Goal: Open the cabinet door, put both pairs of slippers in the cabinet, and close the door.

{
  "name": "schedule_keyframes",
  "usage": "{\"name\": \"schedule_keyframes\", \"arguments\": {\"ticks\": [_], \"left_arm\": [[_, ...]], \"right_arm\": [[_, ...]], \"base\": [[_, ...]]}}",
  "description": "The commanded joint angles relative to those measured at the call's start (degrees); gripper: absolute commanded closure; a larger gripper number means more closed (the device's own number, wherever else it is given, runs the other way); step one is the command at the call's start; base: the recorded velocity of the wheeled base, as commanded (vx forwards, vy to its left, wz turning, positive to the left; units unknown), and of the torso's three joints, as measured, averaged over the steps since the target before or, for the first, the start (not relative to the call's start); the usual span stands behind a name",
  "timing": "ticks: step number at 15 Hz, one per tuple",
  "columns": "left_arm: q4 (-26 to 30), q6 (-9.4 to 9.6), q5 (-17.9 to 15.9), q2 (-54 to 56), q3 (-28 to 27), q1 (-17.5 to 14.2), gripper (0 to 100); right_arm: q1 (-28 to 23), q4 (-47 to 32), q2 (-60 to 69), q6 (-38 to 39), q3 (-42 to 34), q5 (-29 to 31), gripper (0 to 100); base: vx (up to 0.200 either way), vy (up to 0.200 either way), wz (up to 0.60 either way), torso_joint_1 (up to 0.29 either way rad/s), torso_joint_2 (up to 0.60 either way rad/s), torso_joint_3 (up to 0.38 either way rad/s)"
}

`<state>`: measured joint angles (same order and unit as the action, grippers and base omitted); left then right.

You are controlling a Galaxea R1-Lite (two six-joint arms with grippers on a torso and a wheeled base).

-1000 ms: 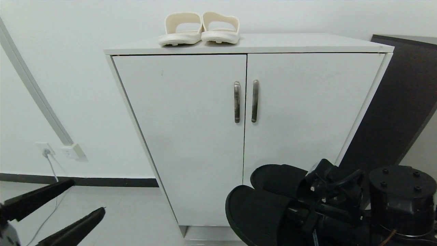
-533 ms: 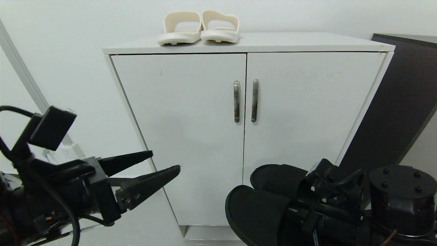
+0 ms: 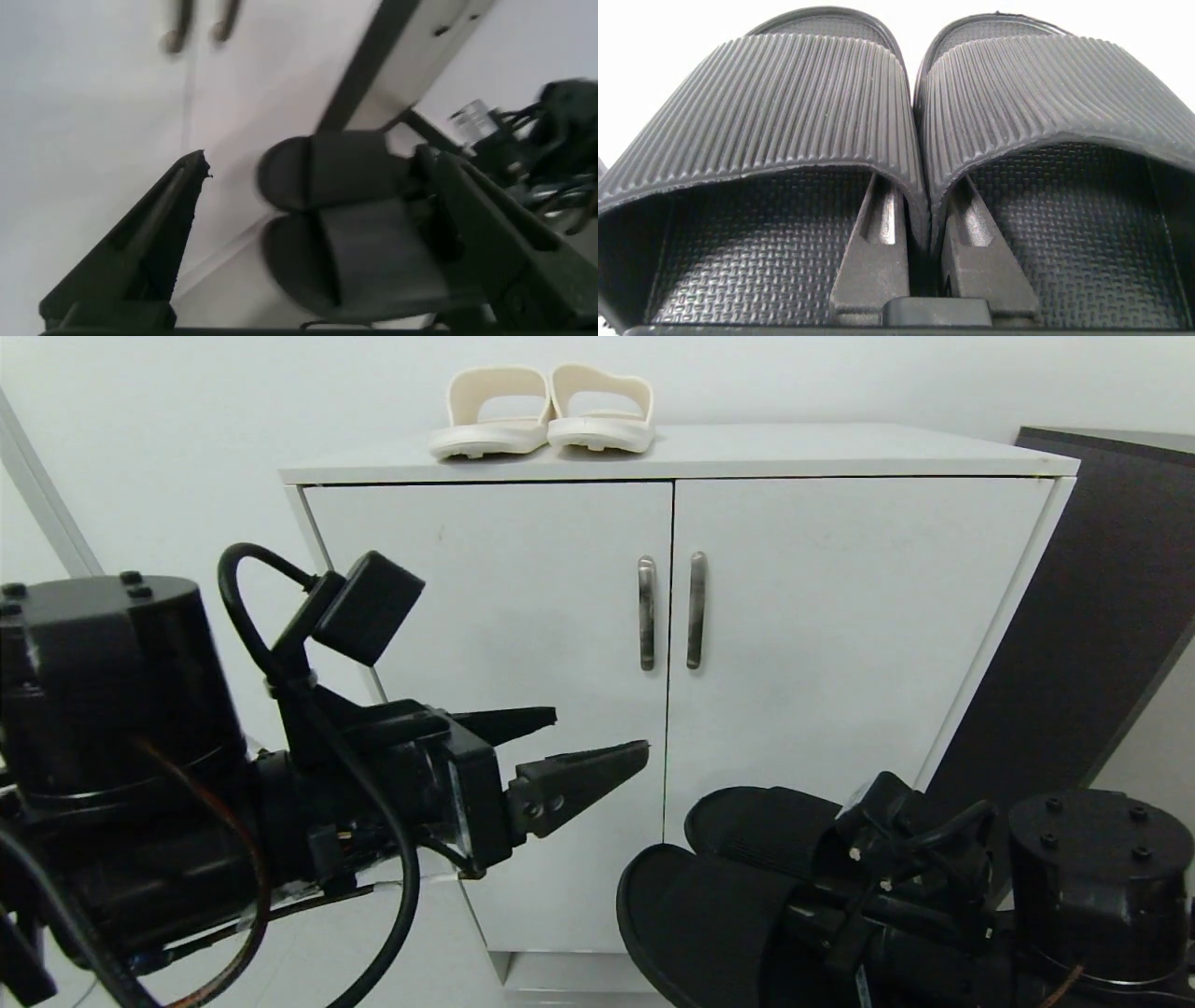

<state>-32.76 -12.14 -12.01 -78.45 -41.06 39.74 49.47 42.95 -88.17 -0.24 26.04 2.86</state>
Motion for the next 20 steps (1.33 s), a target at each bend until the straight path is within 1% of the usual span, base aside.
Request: {"name": "schedule_keyframes", "arguments": {"ticks": [1,3,4,5,7,9,10,11,12,13,15,18,20], "left_arm": [[0.32,-0.69,-0.65,-2.06,-3.68,0.78,0],[0.76,-0.87,-3.02,-4.43,-8.07,0.78,0],[0.76,-1.83,-4.08,-5.75,-9.74,0.86,0],[0.68,-3.59,-5.83,-7.07,-11.68,1.48,0],[0.76,-6.32,-10.58,-9.88,-16.51,1.83,0],[0.76,-7.81,-15.59,-12.43,-19.24,1.74,0],[0.68,-8.60,-16.91,-13.84,-20.47,1.66,0],[0.59,-9.13,-17.17,-15.16,-21.87,1.57,0],[0.50,-9.22,-17.08,-15.95,-22.57,1.39,0],[0.41,-9.22,-16.82,-18.41,-25.30,-0.10,0],[0.32,-9.13,-15.77,-20.52,-27.50,-0.98,0],[0.59,-9.04,-12.95,-21.05,-28.55,-1.77,0],[0.76,-8.95,-12.43,-21.05,-28.73,-1.95,0]], "right_arm": [[0.01,0.03,-0.07,-0.02,-0.02,-0.05,100],[0.01,0.03,-0.07,0.07,-0.20,-0.05,100],[0.01,0.03,0.02,-0.02,-0.46,-0.05,100],[0.01,0.03,0.20,-0.02,-0.55,-0.23,100],[0.01,0.03,0.28,-0.11,-0.73,-0.93,100],[0.01,0.03,0.20,-0.11,-1.25,-0.93,100],[0.01,0.12,0.02,-0.11,-1.25,-0.93,100],[0.01,0.03,0.02,-0.11,-1.25,-0.93,100],[0.01,0.03,-0.07,-0.11,-1.34,-0.93,100],[0.01,0.03,-0.07,-0.20,-1.34,-0.93,100],[0.01,0.03,-0.07,-0.20,-1.34,-0.93,100],[0.01,0.03,-0.16,-0.20,-1.34,-0.93,100],[0.01,0.03,-0.16,-0.20,-1.34,-0.93,100]], "base": [[0.000,0.000,0.00,0.000,0.00,0.000],[0.000,0.000,0.00,0.000,0.00,0.000],[0.000,0.000,0.00,0.000,0.00,0.000],[0.000,0.000,0.00,0.000,0.00,0.000],[0.000,0.000,0.00,0.000,0.00,0.000],[0.000,0.000,0.00,0.000,0.00,0.000],[0.000,0.000,0.00,0.000,0.00,0.000],[0.000,0.000,0.00,0.000,0.00,0.000],[0.000,0.000,0.00,0.000,0.00,0.000],[0.000,0.000,0.00,0.000,0.00,0.000],[0.000,0.000,0.00,0.000,0.00,0.000],[0.000,0.000,0.00,0.000,0.00,0.000],[0.000,0.000,0.00,0.000,0.00,0.000]]}}
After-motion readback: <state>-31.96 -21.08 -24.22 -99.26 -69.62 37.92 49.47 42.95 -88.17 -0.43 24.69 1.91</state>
